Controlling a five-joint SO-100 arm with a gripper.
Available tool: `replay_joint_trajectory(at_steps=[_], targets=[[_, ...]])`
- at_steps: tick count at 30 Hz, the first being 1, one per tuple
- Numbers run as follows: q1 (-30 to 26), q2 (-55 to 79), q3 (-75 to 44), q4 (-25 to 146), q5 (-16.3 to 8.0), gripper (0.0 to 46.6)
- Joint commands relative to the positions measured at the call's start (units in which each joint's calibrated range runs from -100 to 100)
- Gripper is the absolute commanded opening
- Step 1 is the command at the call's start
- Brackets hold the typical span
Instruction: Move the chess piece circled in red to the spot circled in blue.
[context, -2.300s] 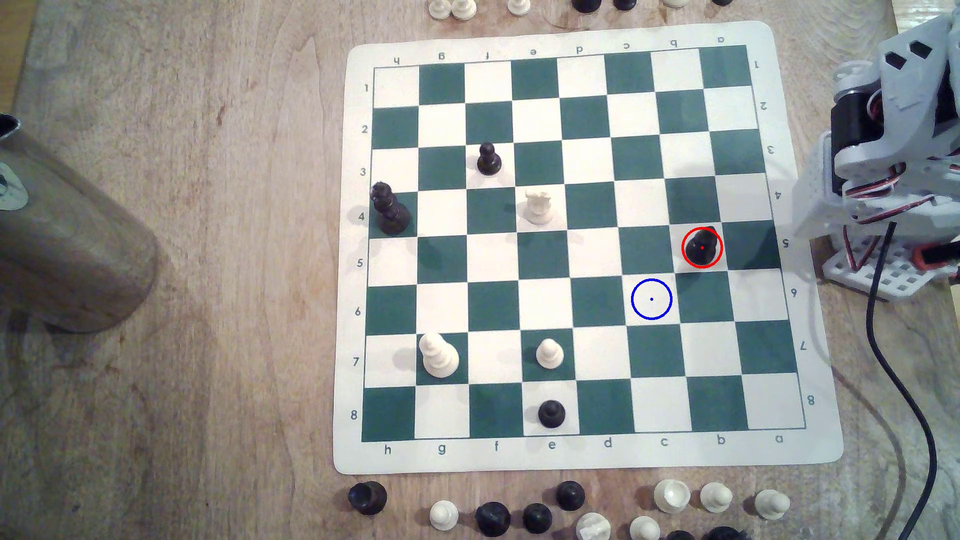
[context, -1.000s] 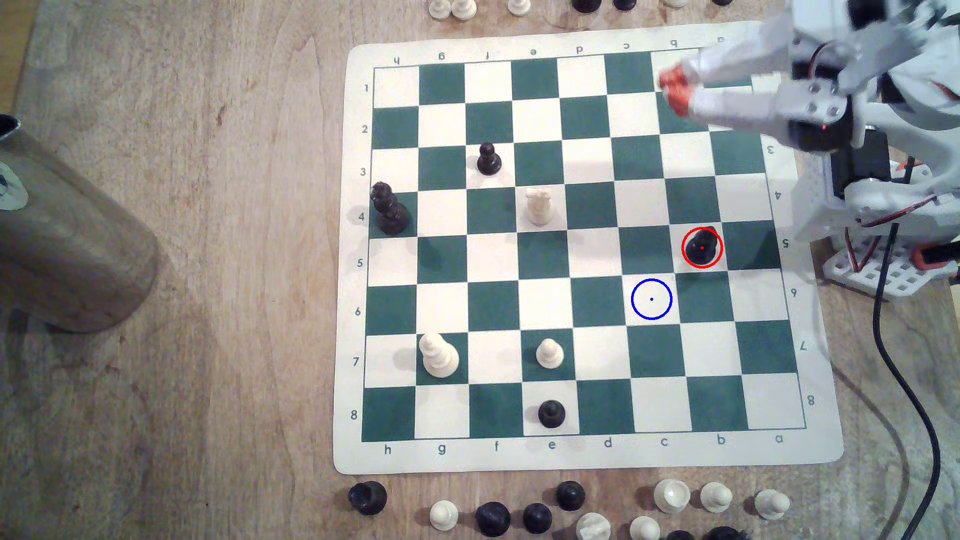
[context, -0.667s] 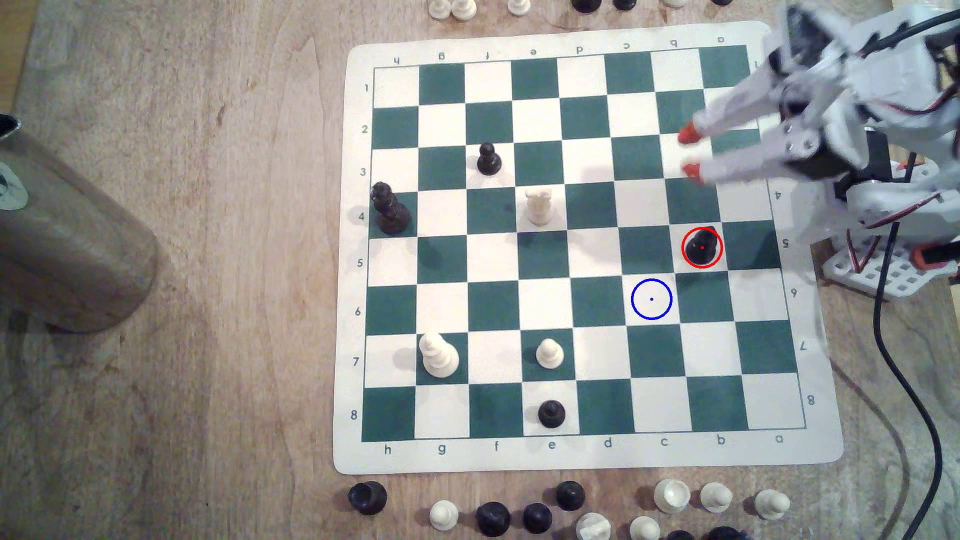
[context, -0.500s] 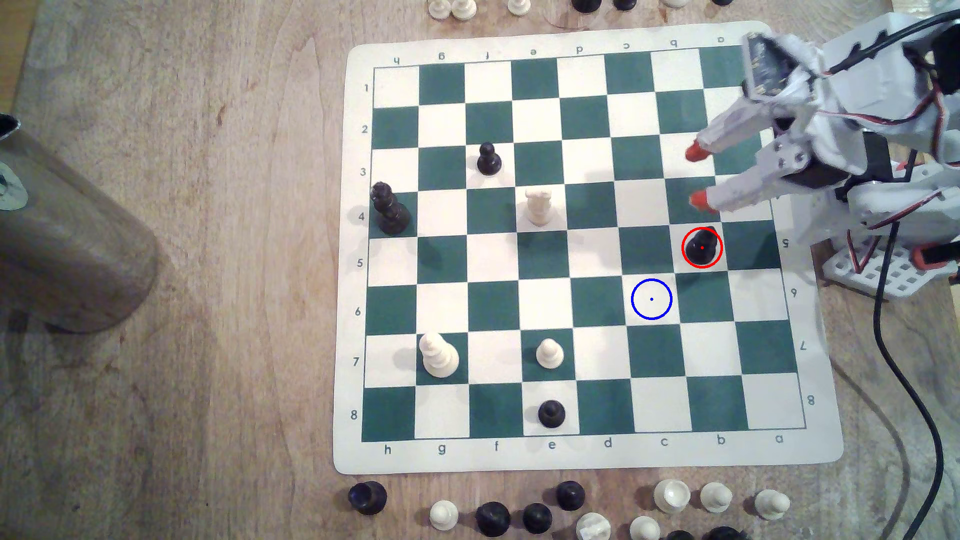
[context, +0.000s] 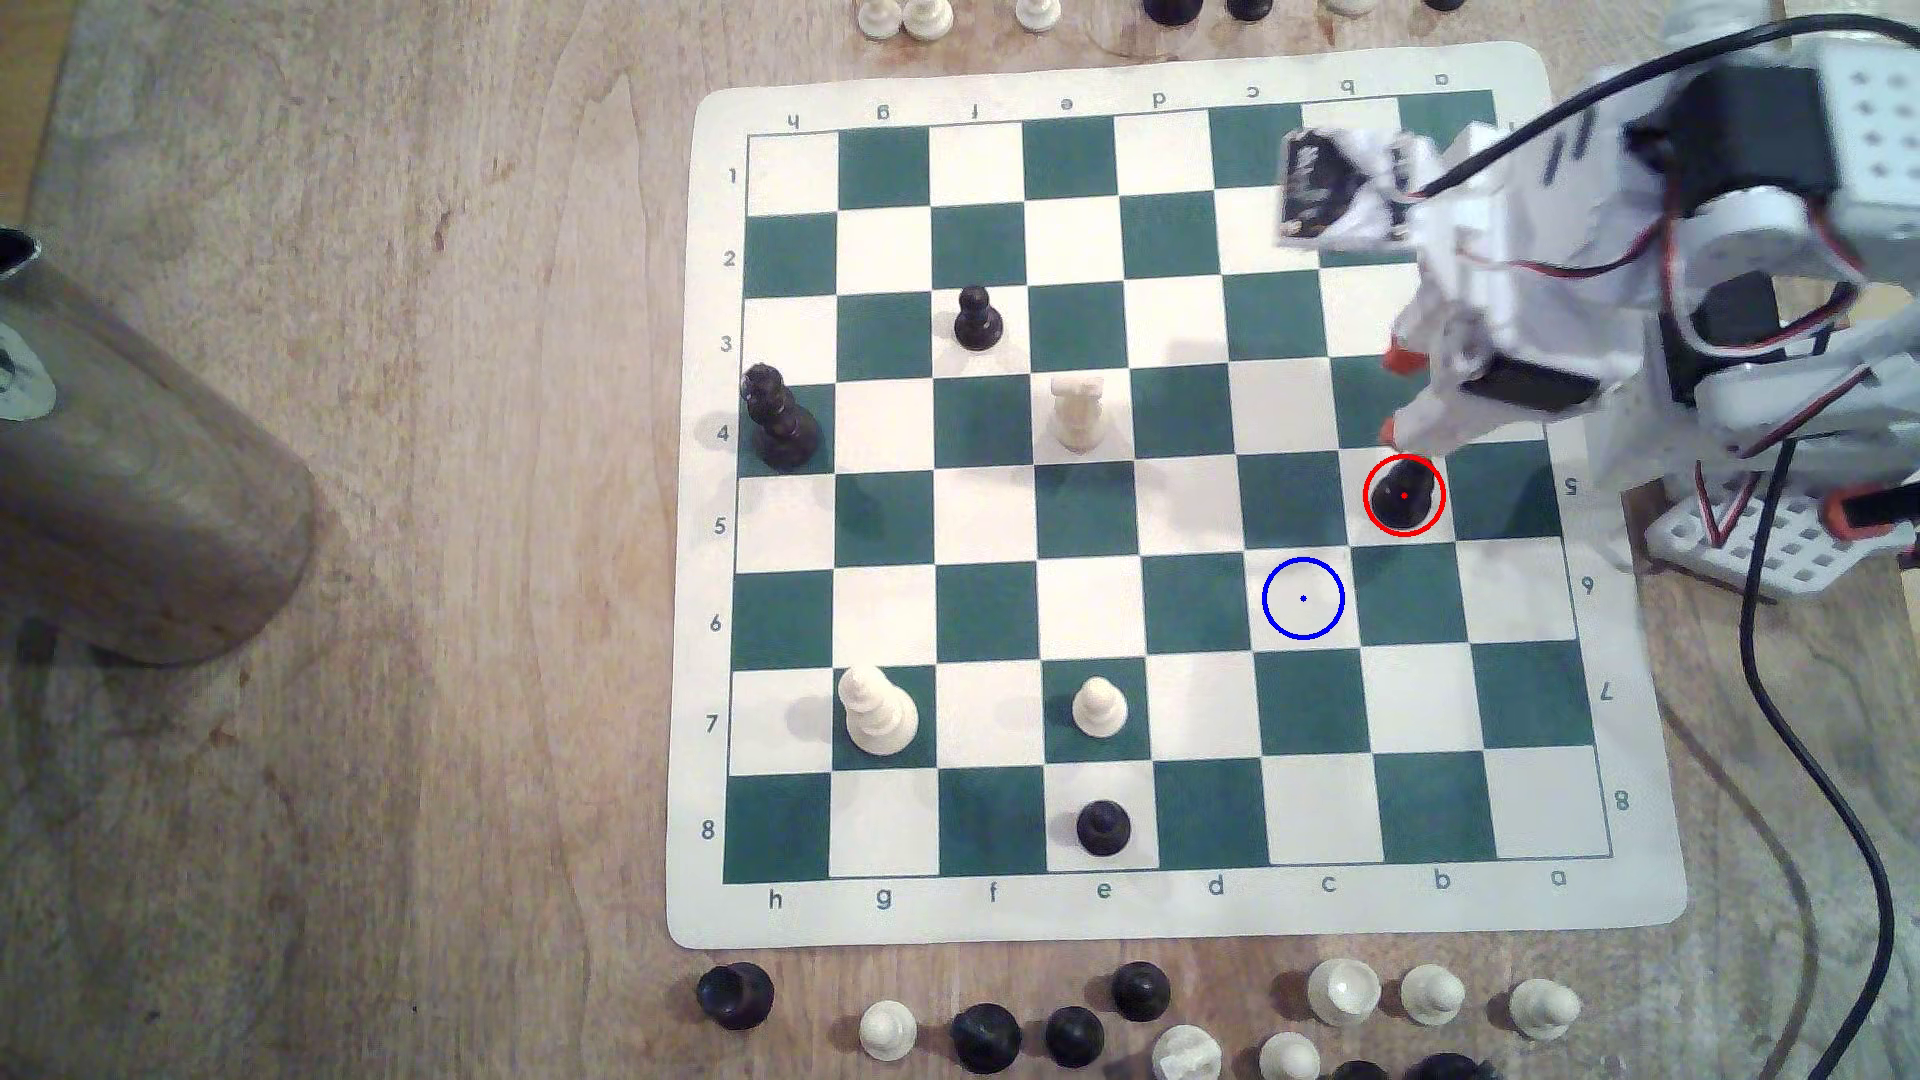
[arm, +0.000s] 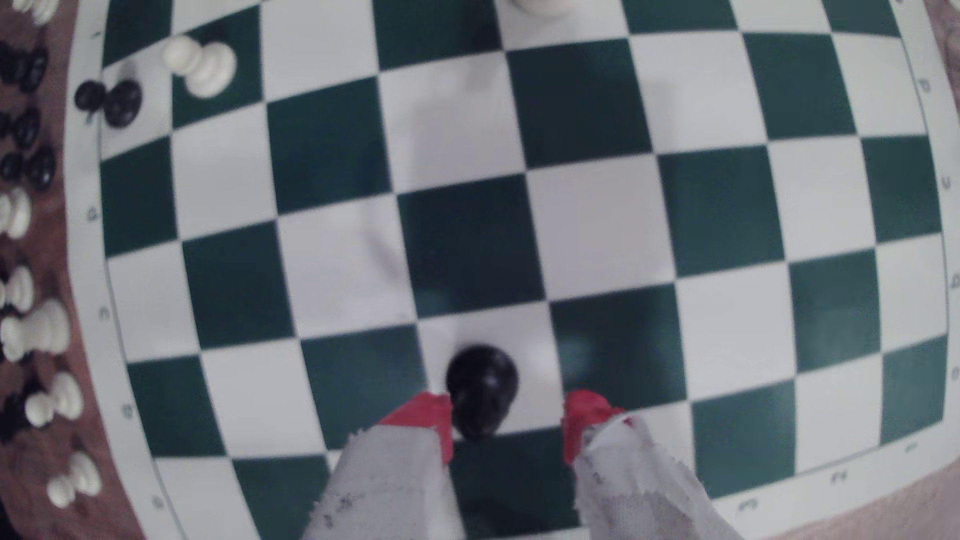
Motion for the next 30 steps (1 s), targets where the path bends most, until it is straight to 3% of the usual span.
replay_joint_trajectory(at_steps=[1,30], targets=[[-2.4,4.9,-3.5,-0.5,-2.4,12.7],[-4.2,13.3,-0.8,-5.3,-2.2,12.9]])
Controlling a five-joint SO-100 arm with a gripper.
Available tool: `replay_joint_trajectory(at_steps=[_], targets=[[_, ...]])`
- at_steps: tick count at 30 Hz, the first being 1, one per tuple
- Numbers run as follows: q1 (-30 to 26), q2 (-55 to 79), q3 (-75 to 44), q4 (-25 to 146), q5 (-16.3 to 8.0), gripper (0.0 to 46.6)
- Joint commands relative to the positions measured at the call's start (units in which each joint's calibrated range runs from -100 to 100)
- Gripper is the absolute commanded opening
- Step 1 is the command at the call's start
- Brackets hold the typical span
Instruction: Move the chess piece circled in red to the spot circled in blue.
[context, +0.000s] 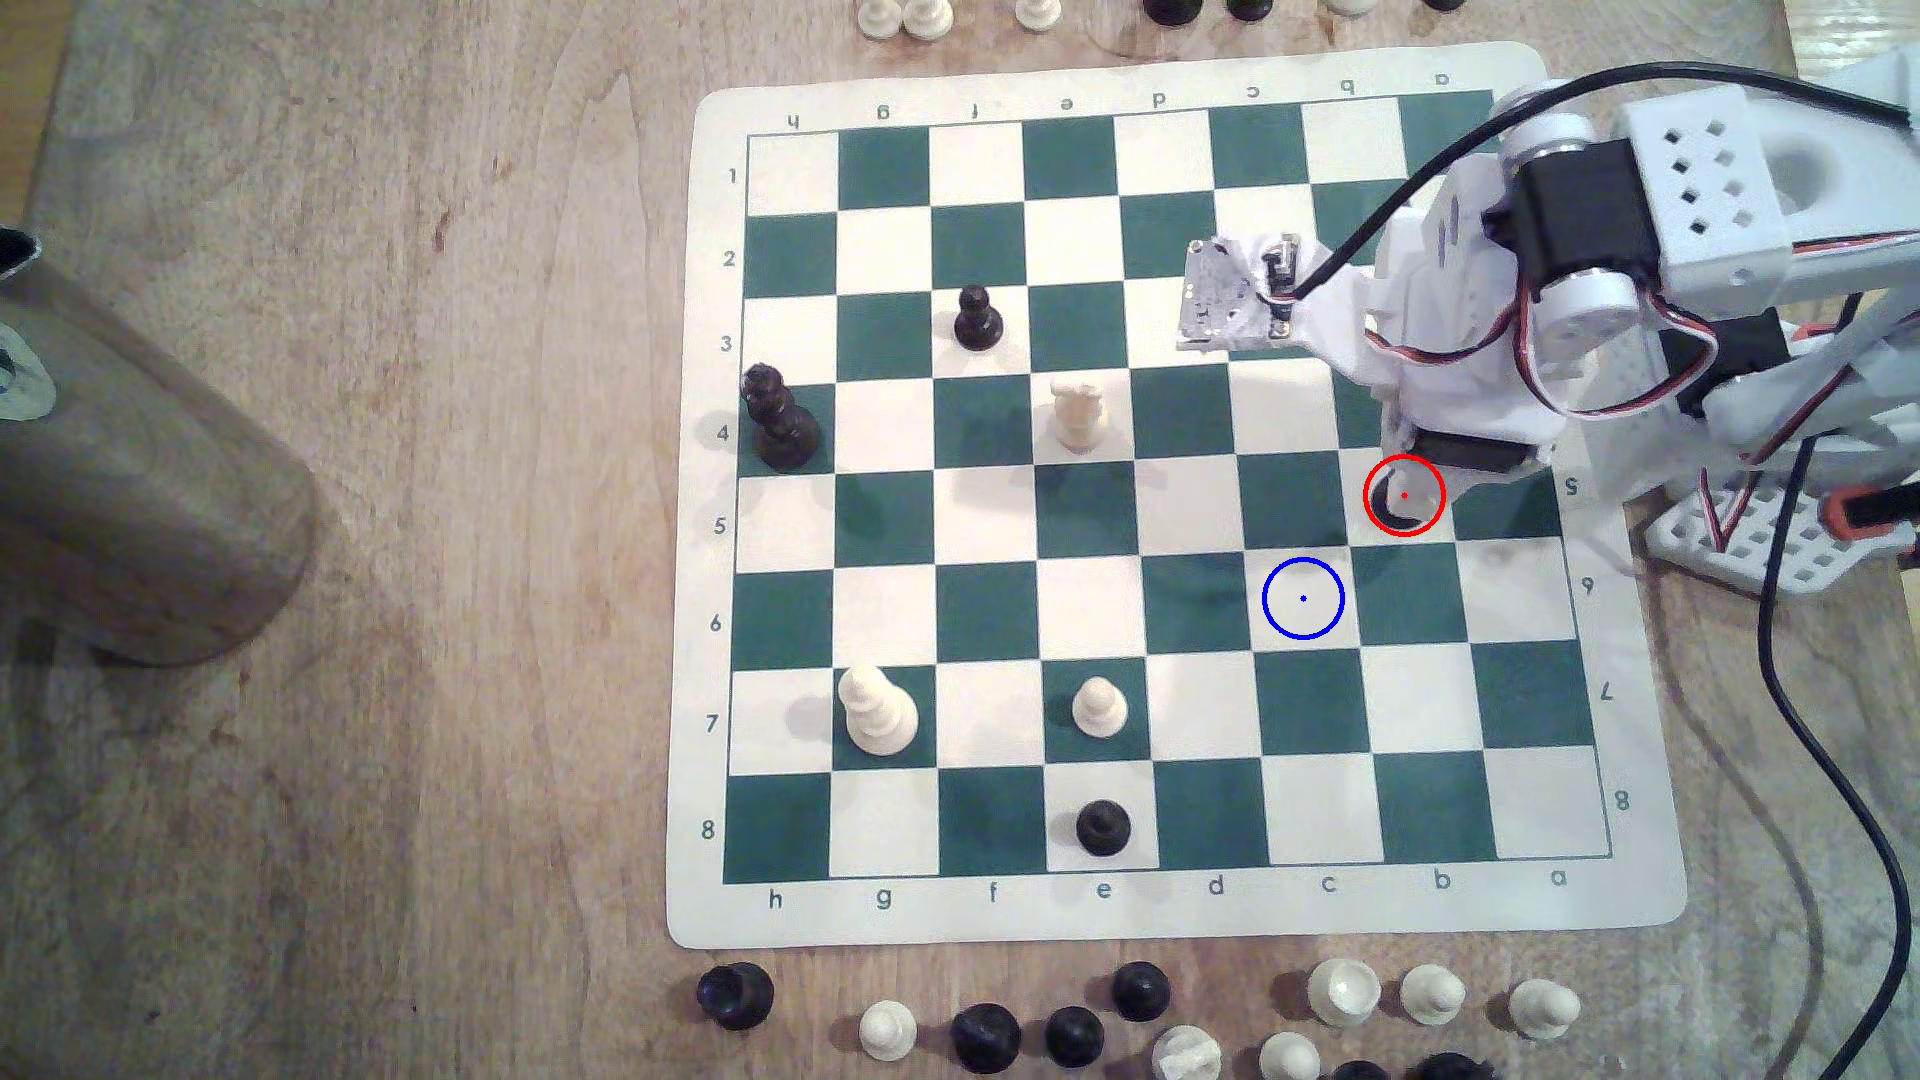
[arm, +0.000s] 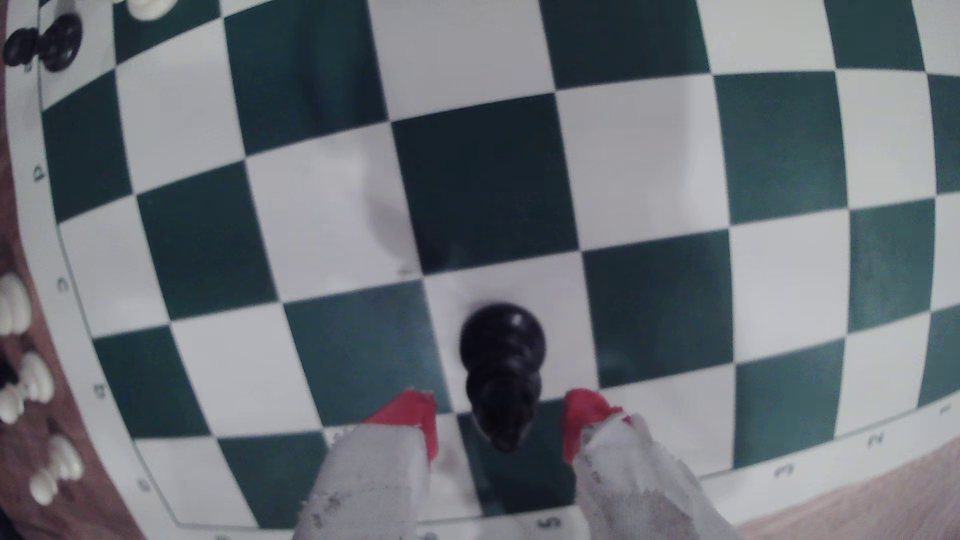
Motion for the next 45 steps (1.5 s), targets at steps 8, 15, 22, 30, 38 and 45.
replay_joint_trajectory(at_steps=[8,15,22,30,38,45], targets=[[-1.3,4.5,-0.5,-2.1,0.1,11.7],[-2.2,6.4,-0.4,-2.7,0.0,10.7],[-2.9,7.7,-0.4,-3.3,-0.2,5.4],[-3.6,8.6,-0.2,-3.5,-0.2,0.4],[-2.2,5.0,-2.5,-0.7,0.9,0.3],[-1.4,-0.8,-16.2,11.4,1.6,0.3]])
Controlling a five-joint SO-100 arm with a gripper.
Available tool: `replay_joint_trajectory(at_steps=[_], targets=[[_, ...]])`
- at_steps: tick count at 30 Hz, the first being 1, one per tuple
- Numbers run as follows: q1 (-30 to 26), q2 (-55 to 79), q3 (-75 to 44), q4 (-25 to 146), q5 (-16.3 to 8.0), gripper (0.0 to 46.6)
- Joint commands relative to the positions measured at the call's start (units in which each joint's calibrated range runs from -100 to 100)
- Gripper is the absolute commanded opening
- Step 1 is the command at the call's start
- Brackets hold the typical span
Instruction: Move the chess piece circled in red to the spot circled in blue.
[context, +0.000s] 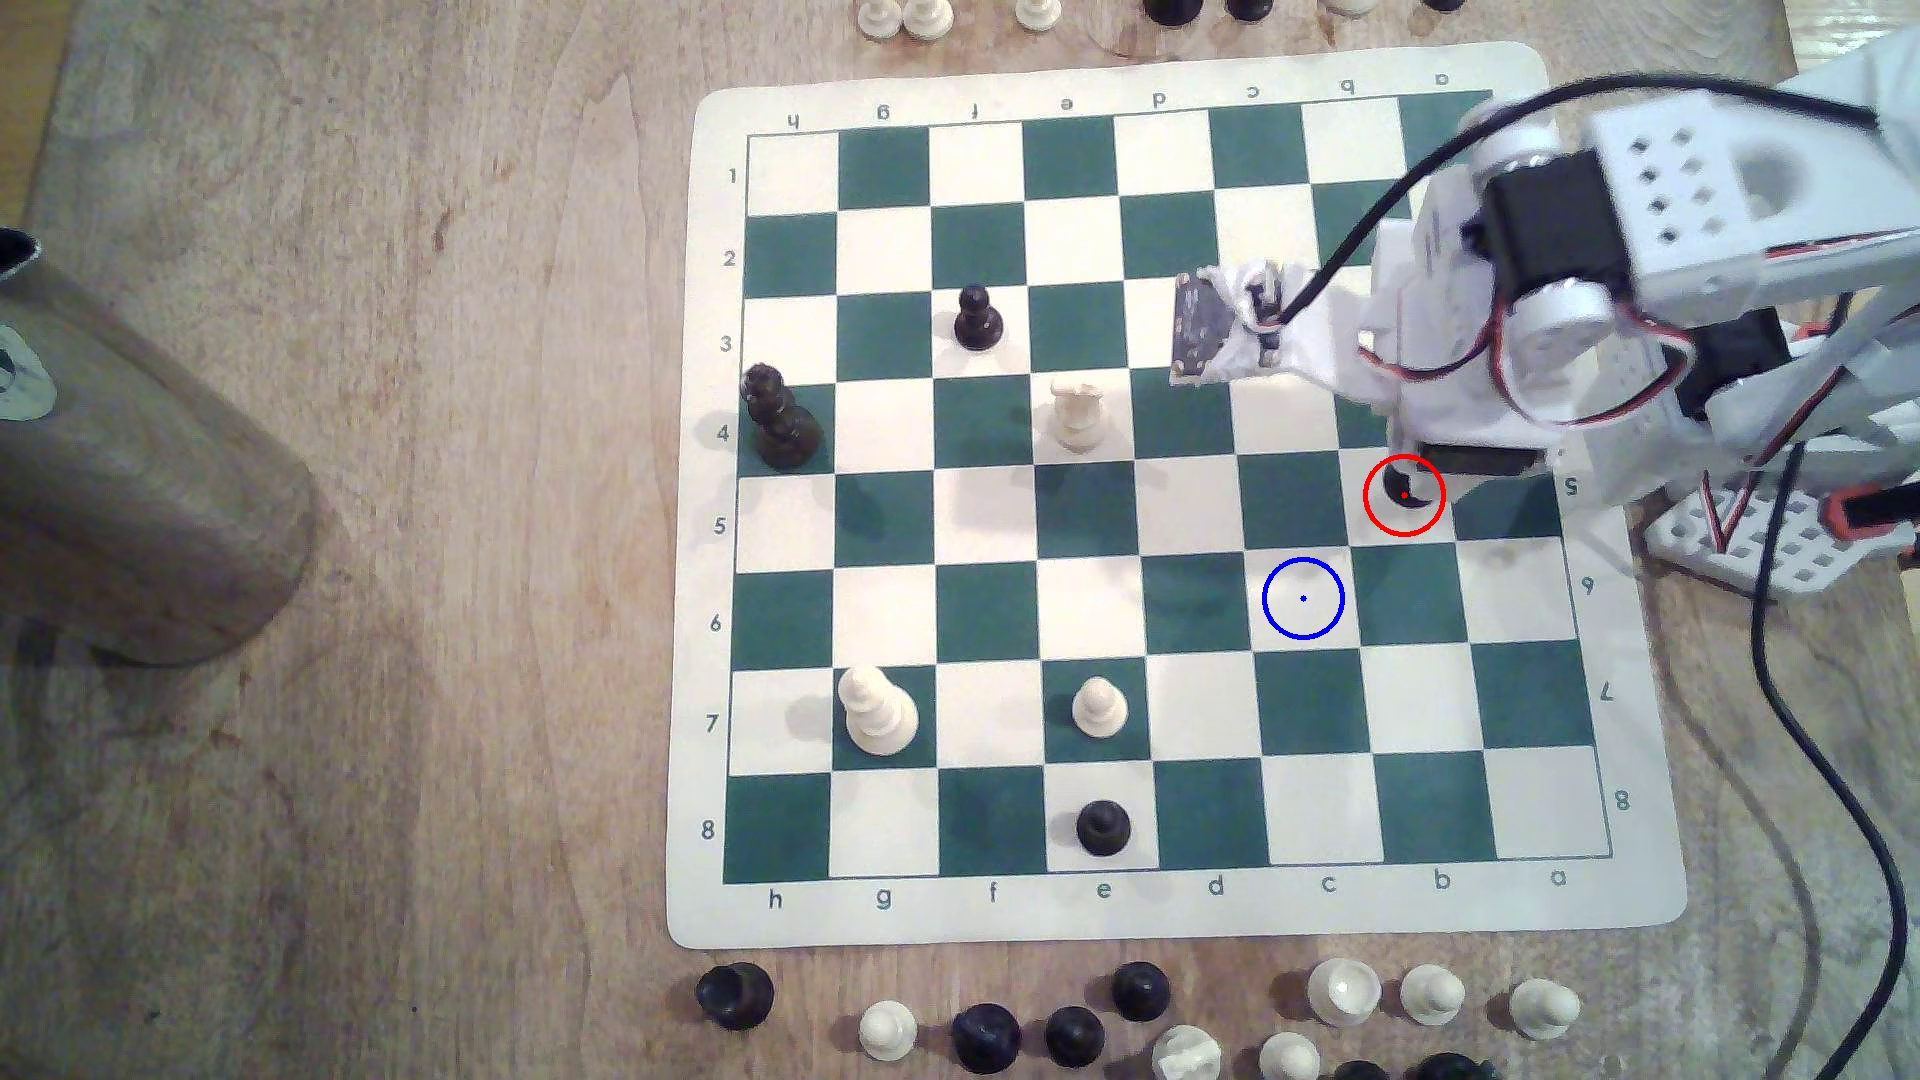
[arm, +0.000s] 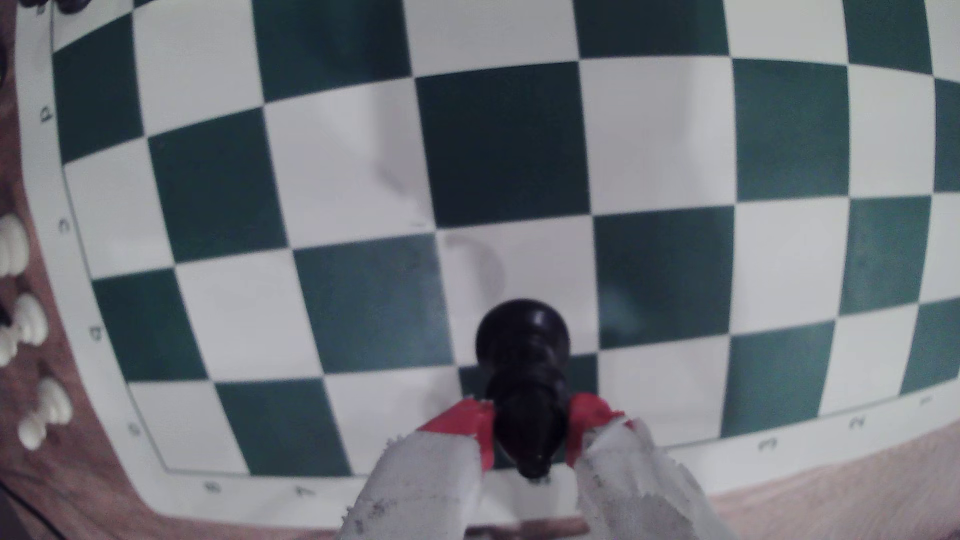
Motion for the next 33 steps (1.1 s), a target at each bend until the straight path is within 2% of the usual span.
replay_joint_trajectory(at_steps=[1,6,12,21,33], targets=[[0.0,-4.1,-11.6,6.3,0.2,0.3],[-3.4,-2.8,-16.2,6.1,-1.3,0.3],[-8.6,6.5,-18.3,-2.9,-3.6,0.3],[-11.9,16.3,-18.5,-8.8,-4.5,0.3],[-12.1,22.5,-18.5,-12.6,-4.5,0.3]])
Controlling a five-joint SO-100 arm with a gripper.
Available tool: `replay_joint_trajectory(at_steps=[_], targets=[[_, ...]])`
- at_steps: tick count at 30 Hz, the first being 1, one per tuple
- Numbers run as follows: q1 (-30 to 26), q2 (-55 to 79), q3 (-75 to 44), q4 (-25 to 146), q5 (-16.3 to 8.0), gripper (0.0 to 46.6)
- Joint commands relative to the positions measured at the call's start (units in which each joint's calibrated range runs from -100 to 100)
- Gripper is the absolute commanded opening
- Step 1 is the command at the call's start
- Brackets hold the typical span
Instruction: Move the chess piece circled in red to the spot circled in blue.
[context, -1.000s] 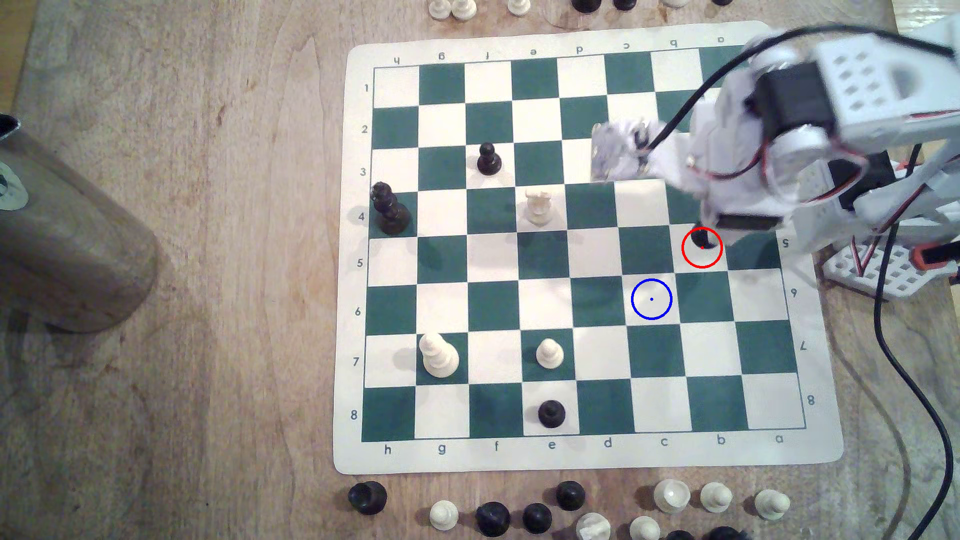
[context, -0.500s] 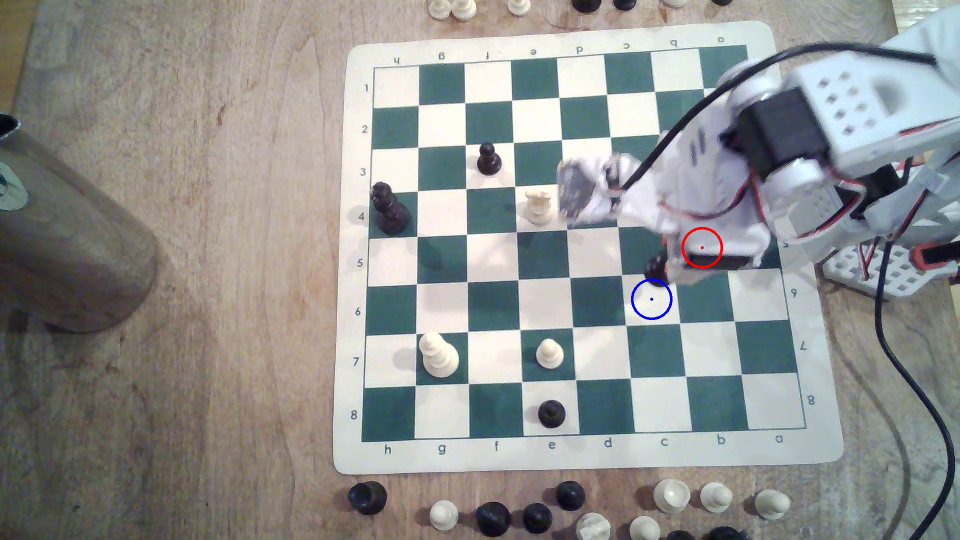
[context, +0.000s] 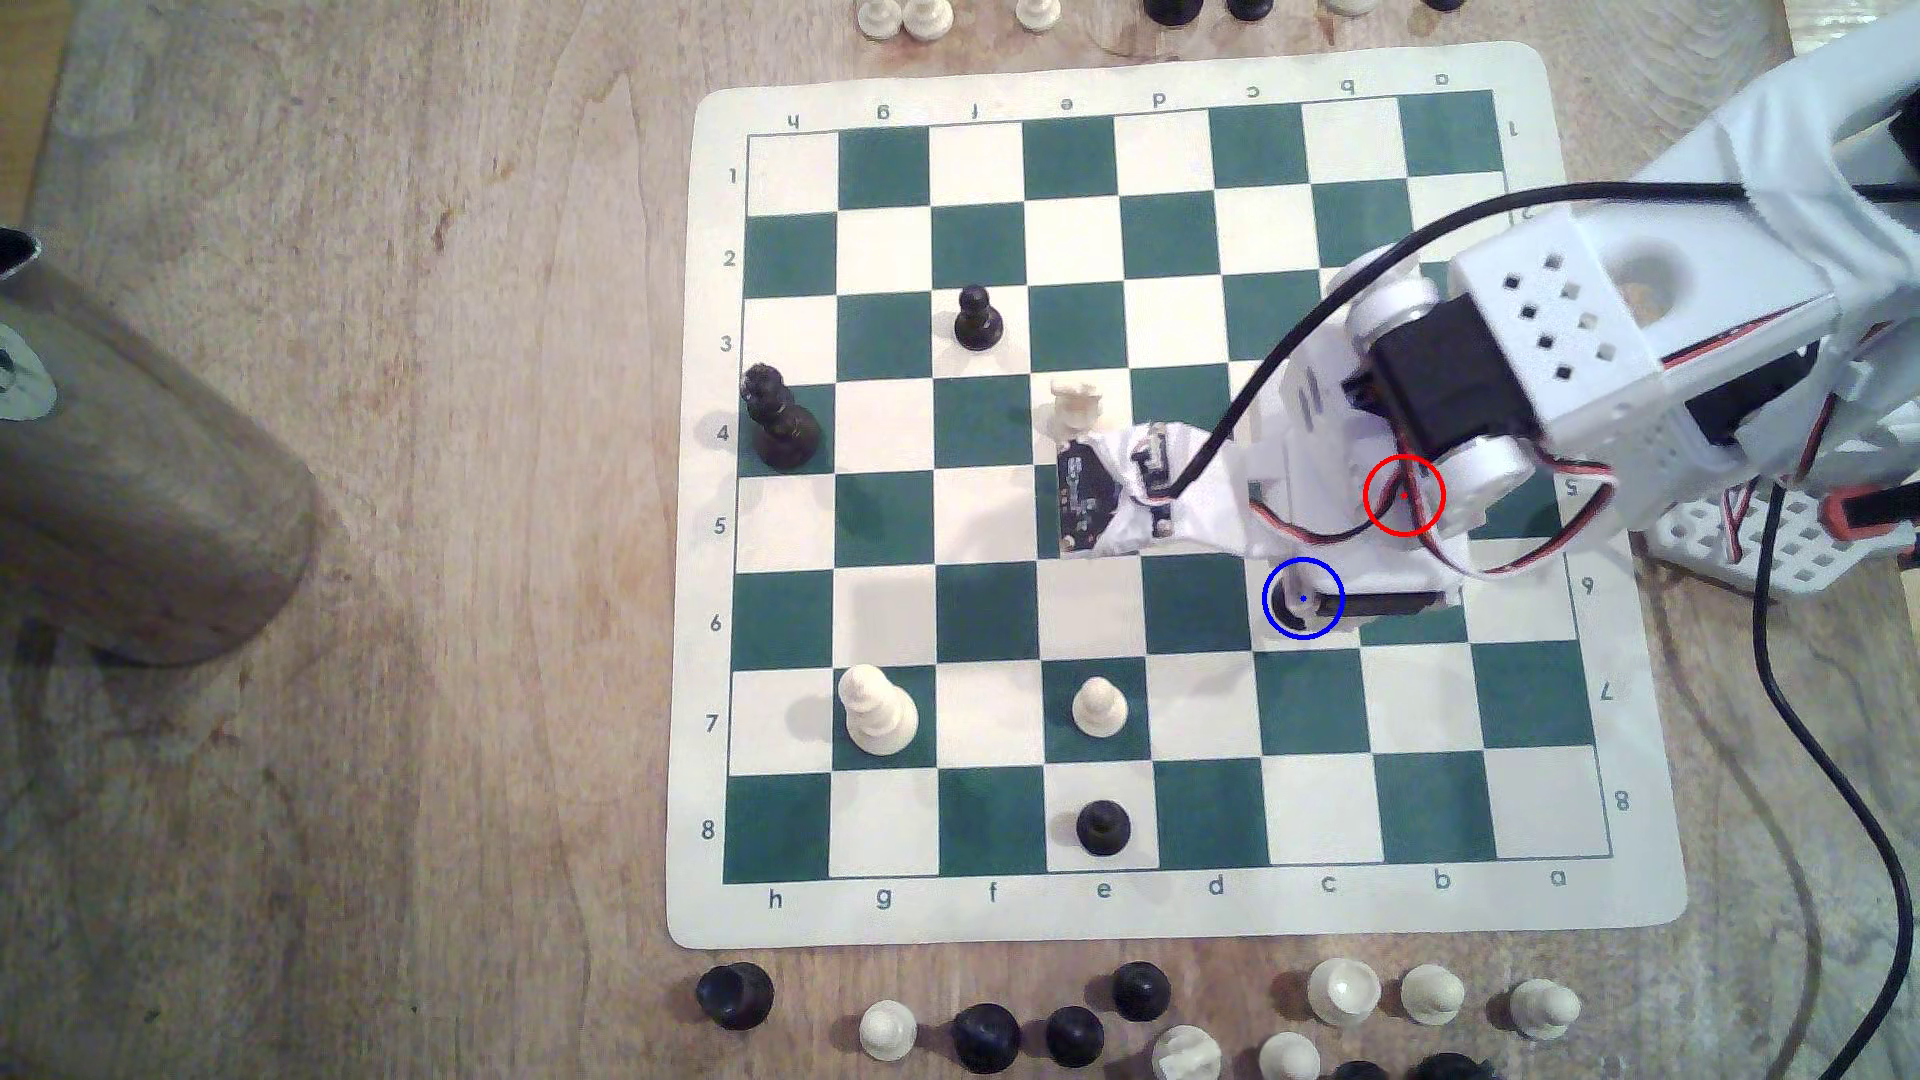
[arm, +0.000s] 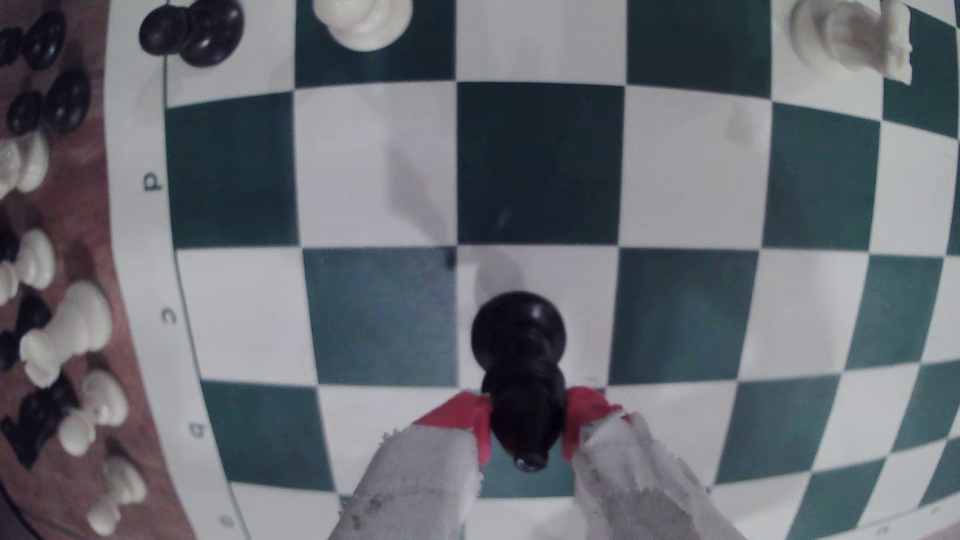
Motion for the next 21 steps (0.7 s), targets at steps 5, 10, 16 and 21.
replay_joint_trajectory(at_steps=[5,10,16,21], targets=[[-0.1,2.2,-3.6,-1.9,0.1,0.3],[0.1,3.4,-3.4,-1.9,0.3,0.3],[0.6,3.8,-3.2,-1.9,0.4,0.3],[1.1,4.1,-3.1,-1.9,0.5,0.4]])
